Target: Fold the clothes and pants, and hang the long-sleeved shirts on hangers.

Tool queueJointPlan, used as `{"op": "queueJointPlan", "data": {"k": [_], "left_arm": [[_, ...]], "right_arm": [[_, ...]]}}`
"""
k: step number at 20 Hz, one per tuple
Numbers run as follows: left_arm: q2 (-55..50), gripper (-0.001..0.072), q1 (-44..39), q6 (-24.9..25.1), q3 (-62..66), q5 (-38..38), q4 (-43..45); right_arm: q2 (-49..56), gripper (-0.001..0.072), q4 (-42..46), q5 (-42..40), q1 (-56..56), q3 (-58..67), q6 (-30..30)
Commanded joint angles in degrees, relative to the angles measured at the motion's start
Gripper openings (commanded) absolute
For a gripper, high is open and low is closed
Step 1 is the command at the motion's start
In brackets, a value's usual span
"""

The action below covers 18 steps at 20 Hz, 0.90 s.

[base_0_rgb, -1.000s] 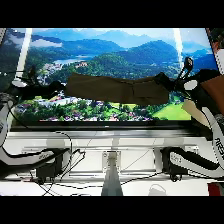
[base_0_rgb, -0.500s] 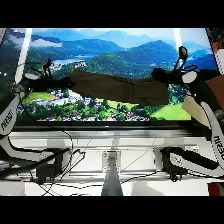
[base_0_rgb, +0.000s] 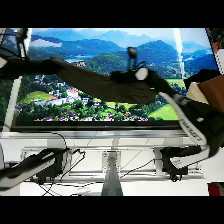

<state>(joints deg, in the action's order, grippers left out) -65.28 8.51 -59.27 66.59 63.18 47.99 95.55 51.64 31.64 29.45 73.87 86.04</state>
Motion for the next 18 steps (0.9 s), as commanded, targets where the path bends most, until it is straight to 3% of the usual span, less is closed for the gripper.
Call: {"op": "queueJointPlan", "data": {"k": [1, 5, 8, 11, 13, 15, 18], "left_arm": [[8.4, 0.0022, 0.4, -0.8, 0.3, 1.5, 1.1], [10.2, 0.0022, 0.4, -0.8, 0.3, 1.4, 1.0], [9.5, 0.0022, -0.9, -0.8, 0.2, 1.4, 0.8], [7.0, 0.0022, -5.0, -0.8, 0.1, 1.0, -0.2], [3.4, 0.0022, -10.2, -0.8, 0.1, -1.4, -6.9], [-1.6, 0.0022, -17.0, -0.8, 0.1, -6.8, -15.9], [-10.3, 0.0022, -30.0, -0.7, 0.2, -19.3, -26.1]], "right_arm": [[9.8, 0.0011, -4.5, 1.0, 10.6, 11.4, 4.0], [13.7, 0.0011, -5.2, 0.0, 18.6, 17.8, 4.9], [13.0, 0.0011, -3.3, 3.6, 17.4, 18.2, 4.9], [11.0, 0.0011, 4.4, 18.6, 9.6, 18.1, 4.9], [8.5, 0.0011, 13.7, 28.7, 2.3, 18.1, 4.8], [5.0, 0.0011, 22.1, 34.9, -6.1, 18.1, 4.8], [-1.1, 0.0011, 24.9, 40.1, -19.3, 18.1, 0.5]]}}
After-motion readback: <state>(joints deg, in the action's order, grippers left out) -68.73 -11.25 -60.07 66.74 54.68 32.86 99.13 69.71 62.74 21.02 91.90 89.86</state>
